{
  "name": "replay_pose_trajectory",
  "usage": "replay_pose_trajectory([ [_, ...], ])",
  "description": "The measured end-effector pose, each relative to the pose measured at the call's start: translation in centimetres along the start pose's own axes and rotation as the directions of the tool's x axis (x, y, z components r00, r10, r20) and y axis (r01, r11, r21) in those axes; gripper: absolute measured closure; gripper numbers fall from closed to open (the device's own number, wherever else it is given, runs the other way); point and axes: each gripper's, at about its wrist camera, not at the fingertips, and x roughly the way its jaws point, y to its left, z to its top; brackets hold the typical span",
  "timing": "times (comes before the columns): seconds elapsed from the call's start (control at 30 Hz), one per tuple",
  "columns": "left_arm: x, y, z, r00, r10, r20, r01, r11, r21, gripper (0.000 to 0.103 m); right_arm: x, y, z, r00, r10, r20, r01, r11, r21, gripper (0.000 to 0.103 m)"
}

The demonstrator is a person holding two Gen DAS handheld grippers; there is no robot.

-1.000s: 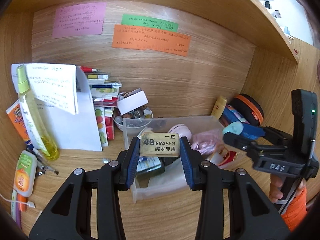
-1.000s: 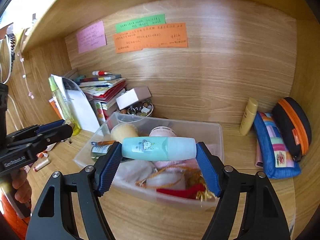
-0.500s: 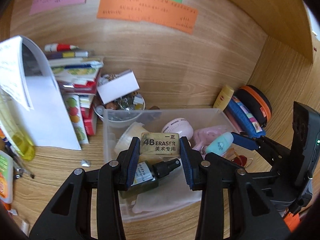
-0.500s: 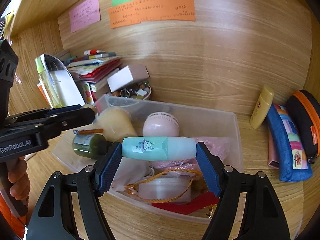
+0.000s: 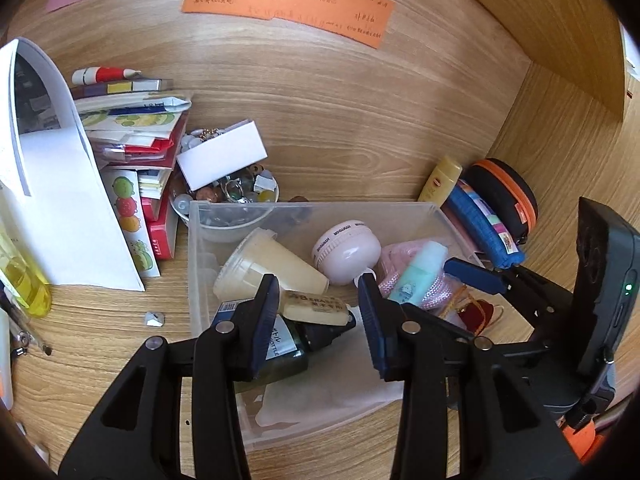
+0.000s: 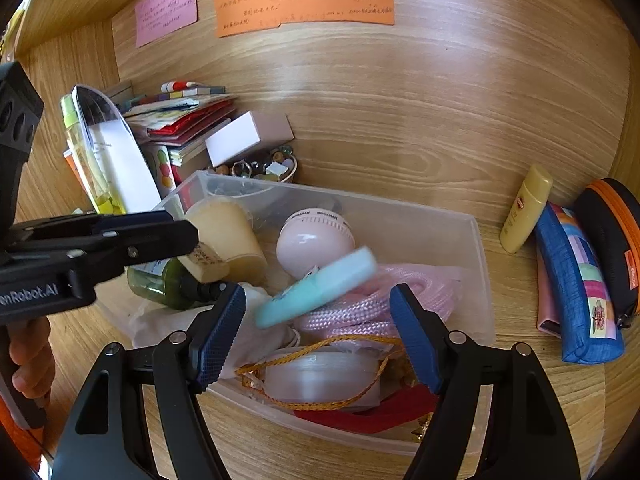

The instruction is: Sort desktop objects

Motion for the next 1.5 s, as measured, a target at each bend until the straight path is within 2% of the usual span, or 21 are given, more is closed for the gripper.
replay_pose_trajectory([
  [0.2,-1.0,-0.3,0.0,1.0,0.01,0.026,-0.011,1.0,0.014,0.062,-0.5,-0.3,0.5,1.0,0.007,-0.003,-0.007,1.0,0.002,0.029],
  [0.3,-2.0,-0.6,0.0,0.998,0.016,0.054,-0.017,0.999,0.028,0.054,-1.3,-0.3,0.7,1.0,0.009,0.006,-0.009,1.0,0.002,0.028],
  [0.47,-3.8,-1.4,-0.1,0.995,0.029,0.1,-0.034,0.998,0.053,0.048,-3.5,0.0,0.9,0.999,-0.002,0.048,0.002,1.0,-0.011,0.022],
  [0.53,-4.5,-1.6,-0.2,0.993,0.038,0.114,-0.045,0.997,0.055,0.041,-4.4,0.2,0.8,0.998,-0.008,0.063,0.01,1.0,-0.019,0.022],
  [0.63,-5.6,-1.7,-0.5,0.991,0.044,0.127,-0.051,0.997,0.052,0.04,-5.6,0.5,0.4,0.997,-0.004,0.079,0.007,1.0,-0.029,0.016],
  [0.67,-6.0,-1.7,-0.6,0.99,0.049,0.13,-0.056,0.997,0.05,0.033,-6.1,0.7,0.3,0.996,-0.005,0.087,0.008,0.999,-0.031,0.014],
  [0.7,-6.3,-1.7,-0.8,0.99,0.053,0.134,-0.06,0.997,0.047,0.021,-6.4,0.8,0.2,0.996,-0.006,0.092,0.01,0.999,-0.035,0.013],
  [0.73,-6.7,-1.7,-0.9,0.988,0.058,0.146,-0.065,0.997,0.042,0.018,-6.9,1.0,0.0,0.995,-0.009,0.102,0.013,0.999,-0.044,0.013],
  [0.87,-8.3,-2.0,-1.4,0.98,0.094,0.174,-0.101,0.994,0.032,0.017,-8.5,1.2,-0.5,0.991,-0.014,0.13,0.022,0.998,-0.057,0.01],
  [0.97,-9.4,-2.6,-2.0,0.971,0.139,0.193,-0.15,0.988,0.045,0.017,-10.0,1.0,-1.1,0.987,0.005,0.158,0.003,0.999,-0.046,0.0],
  [1.17,-10.7,-4.1,-3.5,0.96,0.192,0.205,-0.211,0.975,0.076,0.017,-12.9,0.8,-2.2,0.98,0.017,0.199,-0.009,0.999,-0.036,0.0],
  [1.43,-12.0,-6.1,-5.8,0.952,0.219,0.215,-0.247,0.963,0.112,0.016,-16.1,0.9,-4.0,0.972,0.015,0.236,-0.004,0.999,-0.046,0.0],
  [1.5,-12.2,-6.6,-6.3,0.95,0.226,0.216,-0.257,0.959,0.124,0.014,-16.7,1.0,-4.5,0.971,0.015,0.237,-0.003,0.999,-0.05,0.0],
])
